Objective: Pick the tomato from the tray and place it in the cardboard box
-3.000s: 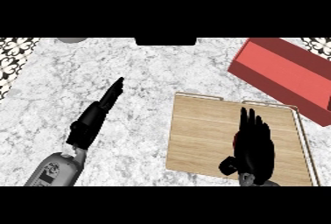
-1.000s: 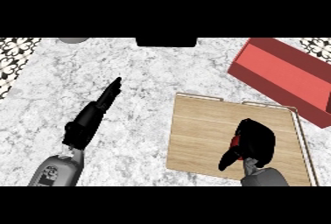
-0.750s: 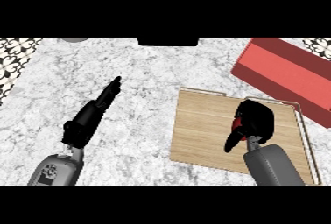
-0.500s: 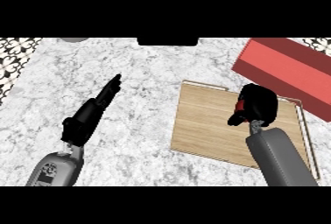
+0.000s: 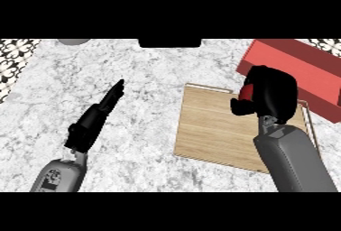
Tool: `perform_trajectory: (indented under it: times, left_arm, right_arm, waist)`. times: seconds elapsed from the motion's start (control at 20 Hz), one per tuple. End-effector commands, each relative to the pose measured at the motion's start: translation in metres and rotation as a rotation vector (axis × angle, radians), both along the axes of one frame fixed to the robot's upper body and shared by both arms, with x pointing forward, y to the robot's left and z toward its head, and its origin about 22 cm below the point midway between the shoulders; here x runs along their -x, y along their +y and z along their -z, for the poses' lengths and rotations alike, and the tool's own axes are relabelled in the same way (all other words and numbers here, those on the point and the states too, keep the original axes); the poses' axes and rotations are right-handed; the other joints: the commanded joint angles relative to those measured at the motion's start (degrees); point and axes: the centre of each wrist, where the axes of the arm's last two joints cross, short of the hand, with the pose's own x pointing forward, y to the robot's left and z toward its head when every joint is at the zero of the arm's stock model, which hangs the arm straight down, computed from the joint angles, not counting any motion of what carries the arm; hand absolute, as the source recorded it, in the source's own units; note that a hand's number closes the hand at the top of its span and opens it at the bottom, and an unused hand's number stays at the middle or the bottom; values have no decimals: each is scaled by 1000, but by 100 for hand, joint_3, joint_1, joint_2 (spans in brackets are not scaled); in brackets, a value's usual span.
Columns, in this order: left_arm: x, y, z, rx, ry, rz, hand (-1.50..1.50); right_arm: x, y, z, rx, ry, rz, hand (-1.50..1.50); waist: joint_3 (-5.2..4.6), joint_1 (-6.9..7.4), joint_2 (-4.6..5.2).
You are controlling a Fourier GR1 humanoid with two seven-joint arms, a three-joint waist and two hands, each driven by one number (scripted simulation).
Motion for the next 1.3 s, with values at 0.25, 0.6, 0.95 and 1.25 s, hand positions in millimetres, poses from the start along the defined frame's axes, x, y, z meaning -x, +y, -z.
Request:
perform_trajectory:
  times: [0.25, 0.6, 0.95, 1.25]
  left_arm:
    - [-2, 4, 4, 17, -2, -3, 0]
    - [7, 4, -7, 14, 2, 0, 0]
    - [10, -4, 14, 11, -22, 7, 0]
    - [3, -11, -13, 15, -13, 9, 0]
  right_arm:
    - [34, 11, -76, -99, -222, 53, 150]
    - [14, -18, -97, -113, -253, 169, 150]
    - [-19, -60, -131, -112, -290, 223, 150]
    - [-39, -95, -119, -166, -304, 218, 150]
  waist:
    - [2, 14, 14]
    - [4, 53, 18]
    - [2, 71, 28]
    - [5, 61, 23]
